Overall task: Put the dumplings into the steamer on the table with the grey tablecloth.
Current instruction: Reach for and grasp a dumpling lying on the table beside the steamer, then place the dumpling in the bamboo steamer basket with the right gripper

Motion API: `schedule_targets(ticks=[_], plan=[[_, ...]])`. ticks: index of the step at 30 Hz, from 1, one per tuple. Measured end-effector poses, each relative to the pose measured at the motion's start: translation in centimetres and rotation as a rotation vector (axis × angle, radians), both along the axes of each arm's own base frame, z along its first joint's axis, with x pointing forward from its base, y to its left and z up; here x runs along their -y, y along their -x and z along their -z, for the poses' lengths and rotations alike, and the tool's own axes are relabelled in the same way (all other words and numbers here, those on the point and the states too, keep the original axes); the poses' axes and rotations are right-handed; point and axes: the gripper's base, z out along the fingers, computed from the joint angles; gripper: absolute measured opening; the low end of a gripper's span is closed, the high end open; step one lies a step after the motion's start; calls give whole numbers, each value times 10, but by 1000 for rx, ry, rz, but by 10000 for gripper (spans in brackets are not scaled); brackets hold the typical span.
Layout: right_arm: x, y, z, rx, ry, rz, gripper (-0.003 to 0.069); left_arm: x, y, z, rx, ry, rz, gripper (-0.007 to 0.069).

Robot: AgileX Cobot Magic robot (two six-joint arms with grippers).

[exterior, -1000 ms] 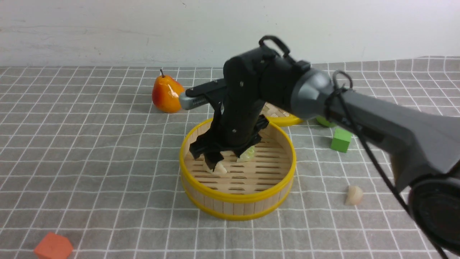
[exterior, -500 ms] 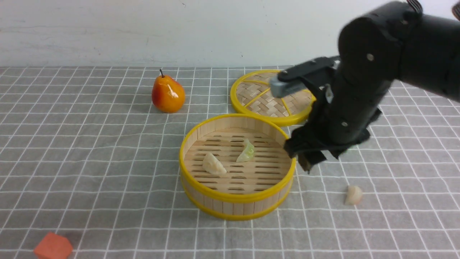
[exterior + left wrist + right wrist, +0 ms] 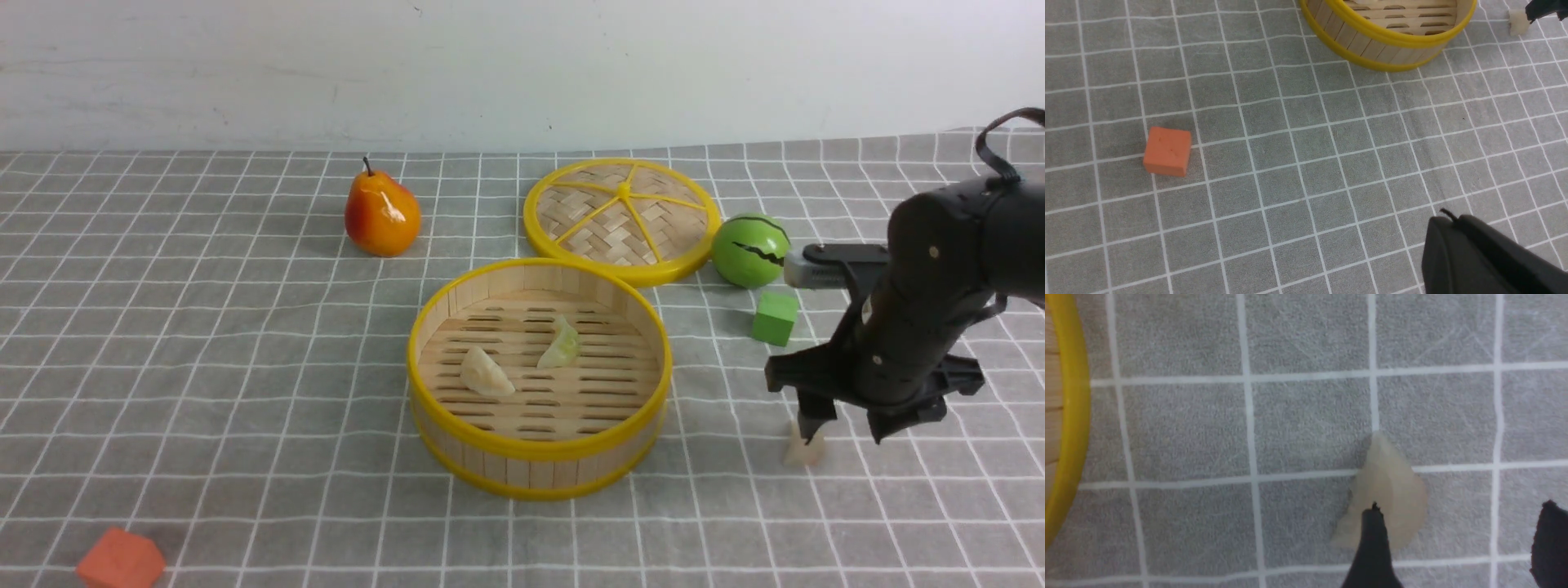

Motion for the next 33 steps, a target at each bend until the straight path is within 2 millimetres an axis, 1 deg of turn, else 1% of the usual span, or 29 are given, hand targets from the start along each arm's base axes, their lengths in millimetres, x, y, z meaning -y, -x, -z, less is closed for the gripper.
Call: schedule_targets(ticks=[5, 7, 9, 10, 11, 16, 17, 19, 21, 23, 24, 27, 30, 31, 32, 33], plan=[[-5, -7, 21, -12, -42, 26, 487, 0, -1, -1, 10, 6, 0, -8], [-6, -8, 23, -14, -54, 34, 479, 0, -1, -1, 12, 7, 1, -8], [-6, -8, 23, -12, -57, 31, 455, 1, -1, -1, 13, 8, 1, -6], [-6, -8, 23, -12, -58, 31, 438, 1, -1, -1, 13, 8, 1, -6], [-7, -8, 23, -14, -60, 28, 403, 1, -1, -1, 13, 8, 1, -4], [-7, -6, 22, -24, -58, 17, 210, 1, -1, -1, 13, 8, 1, -1], [-7, -6, 21, -24, -60, 15, 194, 1, -1, -1, 13, 8, 1, 0], [-7, -5, 20, -31, -57, 6, 192, 0, -1, -1, 13, 7, 0, 0], [-8, -4, 9, -25, -65, -26, 195, 0, -1, -1, 16, 2, -3, 0], [-14, -4, -8, 7, -77, -78, 195, 0, -1, -1, 19, -1, -5, 2], [-20, -4, -22, 36, -88, -119, 195, -1, -1, -1, 21, -3, -6, 3], [-52, -2, -68, 138, -143, -263, 195, -1, -3, -2, 37, -5, -11, 5], [-90, 3, -101, 217, -203, -386, 195, -1, -4, -4, 62, 0, -14, 7], [-101, 4, -106, 228, -216, -415, 195, -1, -5, -4, 70, 2, -15, 7], [-116, 7, -111, 244, -228, -456, 195, -1, -5, -5, 80, 7, -15, 9], [-128, 8, -110, 247, -232, -485, 195, 0, -6, -6, 87, 10, -15, 10]])
